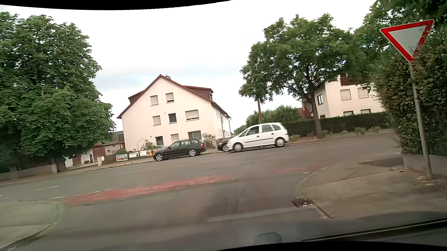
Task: Follow the waypoints while adhering to traffic rules and regulations
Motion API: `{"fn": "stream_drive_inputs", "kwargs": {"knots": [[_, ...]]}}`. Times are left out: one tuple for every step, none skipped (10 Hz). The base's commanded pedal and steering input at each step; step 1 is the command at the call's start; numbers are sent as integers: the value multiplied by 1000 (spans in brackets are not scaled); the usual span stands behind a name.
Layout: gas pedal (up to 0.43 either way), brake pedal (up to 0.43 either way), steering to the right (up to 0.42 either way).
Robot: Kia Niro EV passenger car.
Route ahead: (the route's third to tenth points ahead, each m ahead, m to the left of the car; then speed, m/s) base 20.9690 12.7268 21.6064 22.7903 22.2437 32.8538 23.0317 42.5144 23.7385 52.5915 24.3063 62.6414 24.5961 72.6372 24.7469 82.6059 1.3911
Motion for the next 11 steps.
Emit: {"fn": "stream_drive_inputs", "kwargs": {"knots": [[0,30,2],[0,18,0],[0,12,-8],[0,6,-14],[0,0,-13],[0,0,-12],[0,0,-12],[0,0,-13],[0,0,-12],[0,0,-12],[0,0,-12]]}}
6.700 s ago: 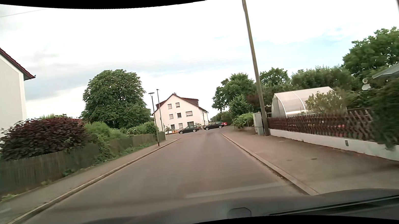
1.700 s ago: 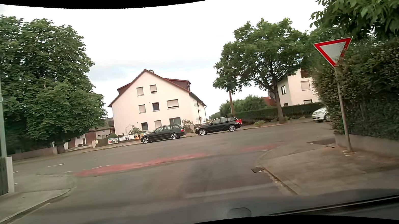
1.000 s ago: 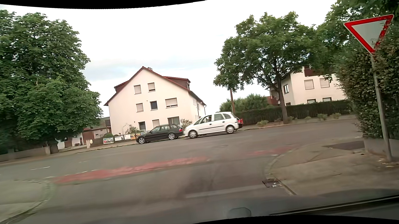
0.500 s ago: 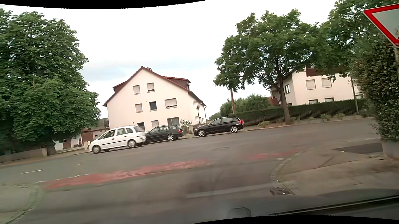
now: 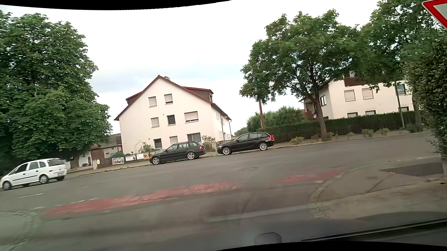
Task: Follow the waypoints while adhering to traffic rules and regulations
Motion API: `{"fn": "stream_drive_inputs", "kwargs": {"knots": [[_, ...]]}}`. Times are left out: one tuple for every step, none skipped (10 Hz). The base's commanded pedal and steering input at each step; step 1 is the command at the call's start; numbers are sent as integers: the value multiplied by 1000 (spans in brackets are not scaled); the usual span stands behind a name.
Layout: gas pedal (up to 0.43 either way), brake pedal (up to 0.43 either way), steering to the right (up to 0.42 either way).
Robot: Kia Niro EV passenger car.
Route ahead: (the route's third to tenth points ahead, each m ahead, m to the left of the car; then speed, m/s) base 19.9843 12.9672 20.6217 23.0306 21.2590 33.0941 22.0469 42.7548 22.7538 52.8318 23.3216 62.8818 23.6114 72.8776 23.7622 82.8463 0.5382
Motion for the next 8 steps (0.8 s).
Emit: {"fn": "stream_drive_inputs", "kwargs": {"knots": [[0,0,-12],[0,0,-12],[0,0,-13],[0,0,-18],[0,0,-25],[0,0,-33],[0,0,-33],[0,0,-30]]}}
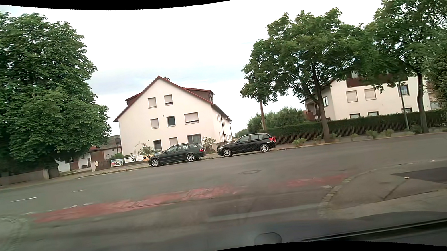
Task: Follow the waypoints while adhering to traffic rules and regulations
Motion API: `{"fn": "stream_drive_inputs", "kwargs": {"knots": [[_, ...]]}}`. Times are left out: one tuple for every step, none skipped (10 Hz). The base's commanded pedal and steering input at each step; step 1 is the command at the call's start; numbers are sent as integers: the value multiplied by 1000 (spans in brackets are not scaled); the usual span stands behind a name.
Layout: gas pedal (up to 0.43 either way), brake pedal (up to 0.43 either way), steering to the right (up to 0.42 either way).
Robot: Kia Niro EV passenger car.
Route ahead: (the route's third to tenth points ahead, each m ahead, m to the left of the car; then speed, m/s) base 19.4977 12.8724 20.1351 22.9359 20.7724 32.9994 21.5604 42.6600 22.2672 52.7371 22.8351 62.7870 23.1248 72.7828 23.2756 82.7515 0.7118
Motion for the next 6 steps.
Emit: {"fn": "stream_drive_inputs", "kwargs": {"knots": [[0,0,-28],[0,0,-28],[0,0,-27],[0,0,-24],[0,0,-19],[0,0,-10]]}}
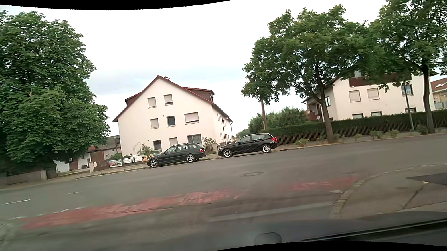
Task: Follow the waypoints while adhering to traffic rules and regulations
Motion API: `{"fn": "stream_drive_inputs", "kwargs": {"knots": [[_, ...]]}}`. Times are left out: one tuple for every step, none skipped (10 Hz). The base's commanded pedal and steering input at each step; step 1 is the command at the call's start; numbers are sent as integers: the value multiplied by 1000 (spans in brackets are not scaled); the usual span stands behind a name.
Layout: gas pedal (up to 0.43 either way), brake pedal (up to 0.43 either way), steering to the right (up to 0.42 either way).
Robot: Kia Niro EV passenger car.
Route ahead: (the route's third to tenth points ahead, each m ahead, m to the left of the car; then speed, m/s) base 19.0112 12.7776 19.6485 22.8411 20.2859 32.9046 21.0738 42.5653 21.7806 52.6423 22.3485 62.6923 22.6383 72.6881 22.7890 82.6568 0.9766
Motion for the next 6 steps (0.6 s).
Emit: {"fn": "stream_drive_inputs", "kwargs": {"knots": [[0,0,-4],[0,0,0],[0,0,5],[0,6,6],[0,6,6],[0,18,6]]}}
